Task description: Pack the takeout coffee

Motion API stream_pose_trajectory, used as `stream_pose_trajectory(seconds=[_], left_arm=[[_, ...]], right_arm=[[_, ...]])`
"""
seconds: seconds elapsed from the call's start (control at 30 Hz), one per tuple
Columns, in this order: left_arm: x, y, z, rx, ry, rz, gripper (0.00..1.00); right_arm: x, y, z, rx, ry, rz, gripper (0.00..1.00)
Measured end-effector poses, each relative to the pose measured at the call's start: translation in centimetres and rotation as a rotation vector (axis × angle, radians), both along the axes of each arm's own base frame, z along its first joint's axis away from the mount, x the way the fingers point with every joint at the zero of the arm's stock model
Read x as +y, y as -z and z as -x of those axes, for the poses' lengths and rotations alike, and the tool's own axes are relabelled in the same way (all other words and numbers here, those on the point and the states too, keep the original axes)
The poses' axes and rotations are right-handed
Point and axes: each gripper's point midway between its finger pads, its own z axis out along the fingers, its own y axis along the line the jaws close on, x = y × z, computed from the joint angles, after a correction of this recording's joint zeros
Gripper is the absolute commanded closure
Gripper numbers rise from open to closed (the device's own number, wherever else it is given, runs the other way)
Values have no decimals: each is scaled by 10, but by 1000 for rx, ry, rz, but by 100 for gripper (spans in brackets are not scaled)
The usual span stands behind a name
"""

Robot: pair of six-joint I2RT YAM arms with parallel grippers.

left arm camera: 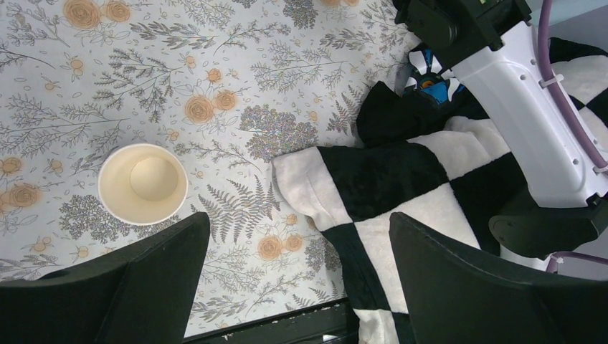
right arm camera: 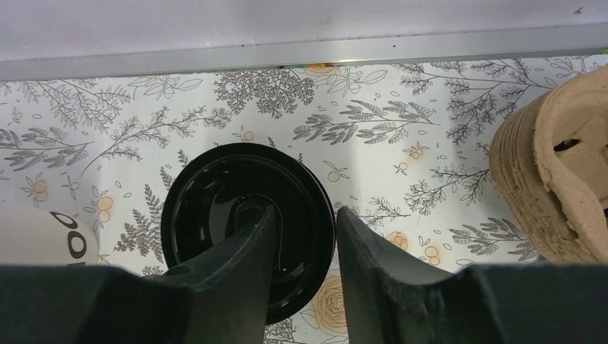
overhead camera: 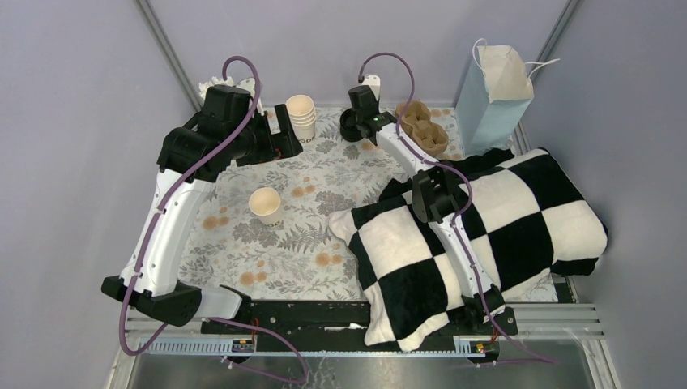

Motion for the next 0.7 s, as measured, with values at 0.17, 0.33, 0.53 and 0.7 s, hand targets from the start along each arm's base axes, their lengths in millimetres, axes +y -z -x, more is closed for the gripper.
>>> stream_pose_trajectory(seconds=[0.17,0.33,0.53,0.7], left_arm=[[0,0,0,-1,1,-1,1],[0,0,0,-2,5,-5,1],[1,0,0,-4,9,-11,1],[1,0,0,-5,10,-12,1]], right_arm=[[-1,9,-1,7,6,8,58],[-3,13,-1,10,12,15,60],[-6,10,-2,1,26,29,60],[-8,8,-3,-6,27,42,76]])
